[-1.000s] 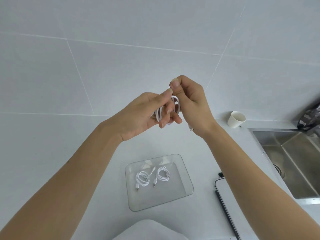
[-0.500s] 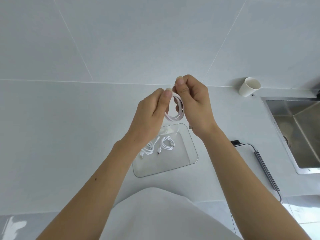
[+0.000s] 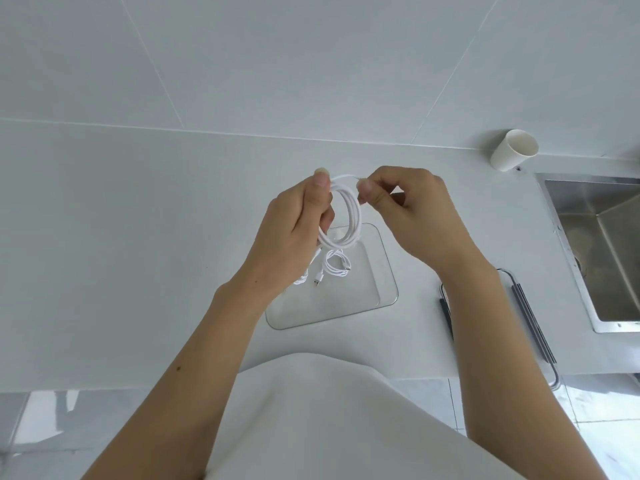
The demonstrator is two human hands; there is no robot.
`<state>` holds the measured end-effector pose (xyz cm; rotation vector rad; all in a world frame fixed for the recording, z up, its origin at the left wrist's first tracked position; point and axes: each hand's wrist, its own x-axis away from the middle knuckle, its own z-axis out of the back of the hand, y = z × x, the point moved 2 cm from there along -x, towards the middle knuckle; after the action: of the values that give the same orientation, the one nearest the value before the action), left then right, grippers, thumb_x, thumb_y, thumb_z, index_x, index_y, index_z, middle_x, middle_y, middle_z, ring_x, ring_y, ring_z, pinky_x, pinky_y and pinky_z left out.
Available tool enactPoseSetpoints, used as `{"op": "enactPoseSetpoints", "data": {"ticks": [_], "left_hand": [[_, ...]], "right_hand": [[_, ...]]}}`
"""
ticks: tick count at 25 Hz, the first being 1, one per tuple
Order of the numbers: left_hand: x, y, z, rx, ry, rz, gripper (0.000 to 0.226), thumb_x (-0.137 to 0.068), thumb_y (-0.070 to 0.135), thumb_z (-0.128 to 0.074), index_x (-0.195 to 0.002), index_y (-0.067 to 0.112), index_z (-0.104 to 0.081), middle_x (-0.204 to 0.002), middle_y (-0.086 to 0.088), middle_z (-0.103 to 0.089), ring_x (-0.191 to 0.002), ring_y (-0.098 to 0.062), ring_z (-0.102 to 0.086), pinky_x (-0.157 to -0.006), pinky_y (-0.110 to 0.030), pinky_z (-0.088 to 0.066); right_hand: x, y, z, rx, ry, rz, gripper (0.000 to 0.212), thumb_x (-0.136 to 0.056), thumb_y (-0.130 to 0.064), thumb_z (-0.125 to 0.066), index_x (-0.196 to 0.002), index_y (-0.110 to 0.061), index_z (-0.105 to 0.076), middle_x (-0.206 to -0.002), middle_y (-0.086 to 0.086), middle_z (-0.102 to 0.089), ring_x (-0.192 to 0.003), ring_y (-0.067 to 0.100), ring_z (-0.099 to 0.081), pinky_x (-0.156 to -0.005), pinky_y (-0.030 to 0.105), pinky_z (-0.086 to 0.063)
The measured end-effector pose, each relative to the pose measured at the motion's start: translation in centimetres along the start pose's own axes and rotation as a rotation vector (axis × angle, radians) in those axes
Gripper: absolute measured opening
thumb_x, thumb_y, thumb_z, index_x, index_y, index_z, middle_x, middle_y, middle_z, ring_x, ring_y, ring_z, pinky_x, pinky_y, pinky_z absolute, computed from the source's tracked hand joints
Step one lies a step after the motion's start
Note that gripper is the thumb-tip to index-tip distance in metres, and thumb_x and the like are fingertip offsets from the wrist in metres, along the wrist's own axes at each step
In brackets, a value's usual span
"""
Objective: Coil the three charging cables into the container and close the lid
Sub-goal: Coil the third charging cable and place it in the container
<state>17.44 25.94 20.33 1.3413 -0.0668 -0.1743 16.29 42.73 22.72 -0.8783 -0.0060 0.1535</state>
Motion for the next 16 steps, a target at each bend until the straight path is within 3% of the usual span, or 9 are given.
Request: {"op": "enactPoseSetpoints", "data": {"ticks": [4, 10, 13, 16], "left_hand": [[0.3, -0.1, -0.5, 0.006, -0.054, 0.016, 0.052, -0.107, 0.040, -0.028, -0.066, 0.010, -0.038, -0.059, 0.003, -0.039, -0.052, -0.013, -0.037, -0.048, -0.018, -0.036], [0.1, 0.4, -0.4, 0.087, -0.110, 0.041, 0.044, -0.106, 0.038, -0.029, -0.065, 0.023, -0.027, -0.063, 0.001, -0.026, -0.059, -0.024, -0.025, -0.047, -0.023, -0.028], [0.1, 0.2, -0.5, 0.083, -0.164, 0.071, 0.045, -0.106, 0.041, -0.029, -0.067, 0.019, -0.026, -0.063, -0.002, -0.027, -0.053, -0.018, -0.029, -0.046, -0.021, -0.030], [0.0, 0.2, -0.7, 0.098, -0.162, 0.068, 0.045, -0.107, 0.039, -0.030, -0.065, 0.022, -0.034, -0.057, 0.012, -0.033, -0.049, -0.008, -0.034, -0.046, -0.020, -0.036]], "right_hand": [[-0.4, 0.1, 0.0, -0.216, 0.124, -0.037, 0.024, -0.098, -0.020, -0.062, -0.076, -0.011, -0.066, -0.062, -0.002, -0.062, -0.047, 0.011, -0.066, -0.051, 0.019, -0.053], [-0.5, 0.6, -0.8, -0.475, 0.104, -0.105, 0.025, -0.100, -0.015, -0.060, -0.082, 0.001, -0.067, -0.067, 0.012, -0.065, -0.054, 0.023, -0.068, -0.057, 0.038, -0.061], [-0.2, 0.7, -1.2, -0.642, 0.056, -0.168, 0.025, -0.102, -0.014, -0.055, -0.083, -0.001, -0.066, -0.066, 0.009, -0.066, -0.054, 0.022, -0.067, -0.055, 0.034, -0.058], [-0.2, 0.6, -1.5, -0.794, -0.029, -0.239, 0.027, -0.104, -0.017, -0.051, -0.087, 0.000, -0.065, -0.067, 0.007, -0.068, -0.056, 0.018, -0.067, -0.056, 0.027, -0.055]]}}
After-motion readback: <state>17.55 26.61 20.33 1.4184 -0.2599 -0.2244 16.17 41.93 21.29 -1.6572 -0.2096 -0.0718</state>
